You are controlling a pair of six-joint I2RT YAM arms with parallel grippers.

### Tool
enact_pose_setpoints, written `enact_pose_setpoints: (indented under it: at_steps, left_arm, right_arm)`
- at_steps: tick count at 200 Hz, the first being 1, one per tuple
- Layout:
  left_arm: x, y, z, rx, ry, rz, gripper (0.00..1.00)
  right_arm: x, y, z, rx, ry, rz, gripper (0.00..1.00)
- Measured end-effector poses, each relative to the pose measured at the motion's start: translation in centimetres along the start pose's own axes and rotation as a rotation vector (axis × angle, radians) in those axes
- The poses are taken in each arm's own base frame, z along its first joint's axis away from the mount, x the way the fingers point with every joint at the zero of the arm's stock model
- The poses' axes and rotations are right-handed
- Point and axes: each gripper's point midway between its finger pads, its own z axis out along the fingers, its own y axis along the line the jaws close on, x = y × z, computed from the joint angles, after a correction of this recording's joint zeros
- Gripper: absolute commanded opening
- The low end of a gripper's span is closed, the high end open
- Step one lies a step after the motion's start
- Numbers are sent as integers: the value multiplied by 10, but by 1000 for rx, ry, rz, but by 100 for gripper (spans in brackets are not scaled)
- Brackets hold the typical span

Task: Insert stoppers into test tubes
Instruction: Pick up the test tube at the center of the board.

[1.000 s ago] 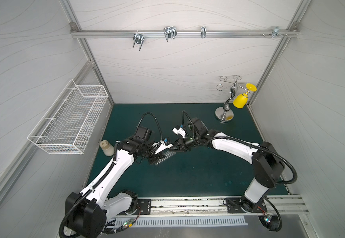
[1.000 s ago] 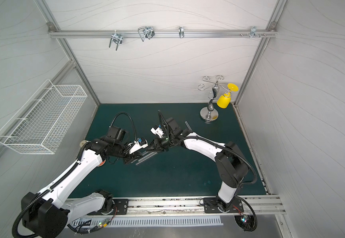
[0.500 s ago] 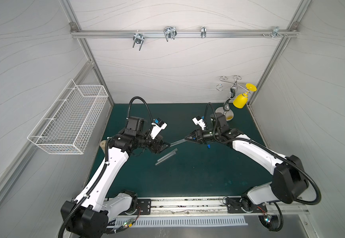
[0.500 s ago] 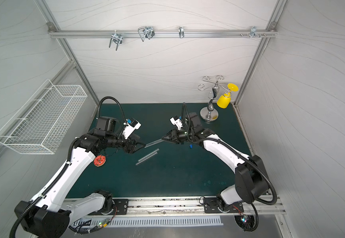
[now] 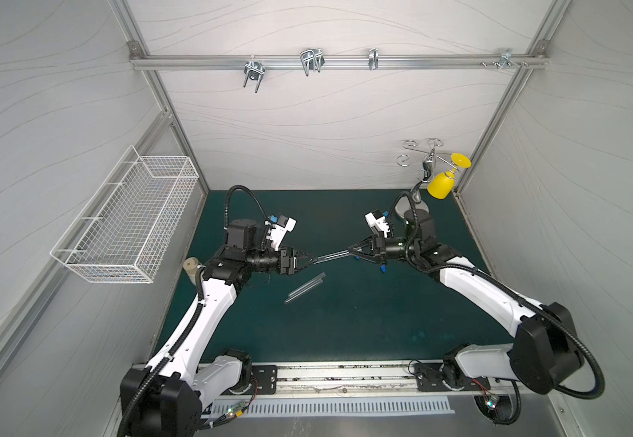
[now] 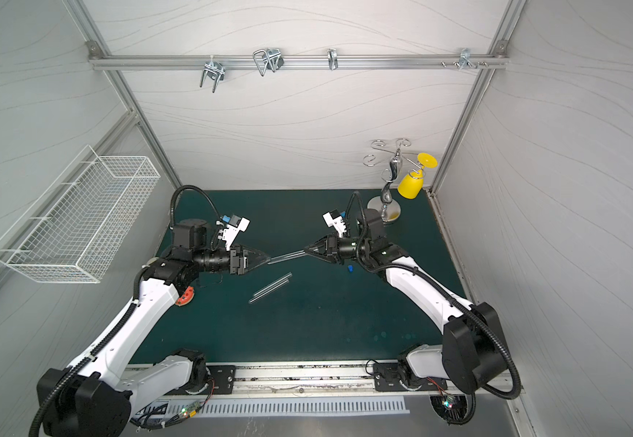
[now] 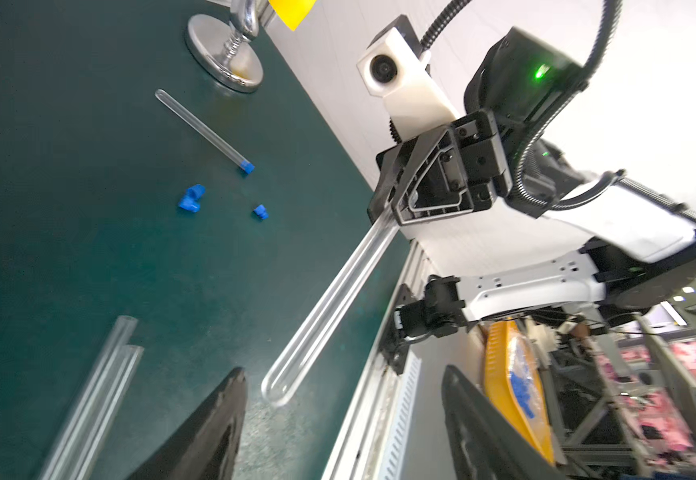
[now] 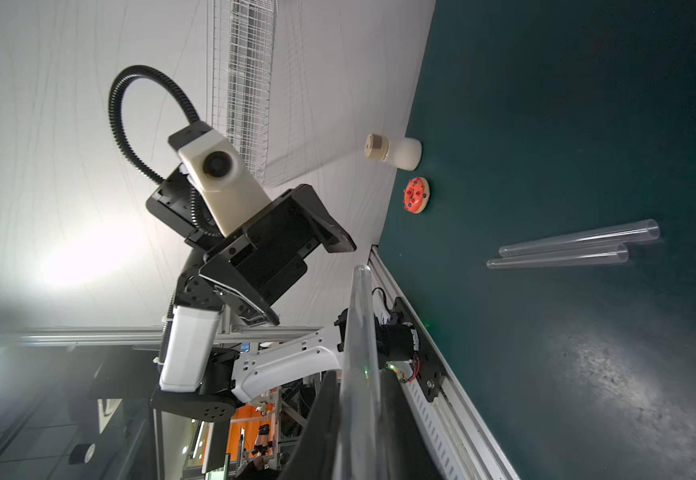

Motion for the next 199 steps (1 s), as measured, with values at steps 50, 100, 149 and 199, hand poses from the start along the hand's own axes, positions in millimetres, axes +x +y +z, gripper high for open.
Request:
enact_pose_setpoints:
  at_steps: [50,100,149,199]
  left_arm:
    - [-6,-15,0,86,-8,25,70]
    - [2,-13,3,120,2,1,59]
    - [0,-22,5,151,3,18,44]
    - [1,-23,7,157,6,14,32]
  right_arm:
    - [1,22,-5,-61,-10,-35,4]
    - [-1,36,-1,-106,-16,-45,2]
    - [10,37,21,-121,37,-35,1]
    - [11,38,32,-129,57,-38,1]
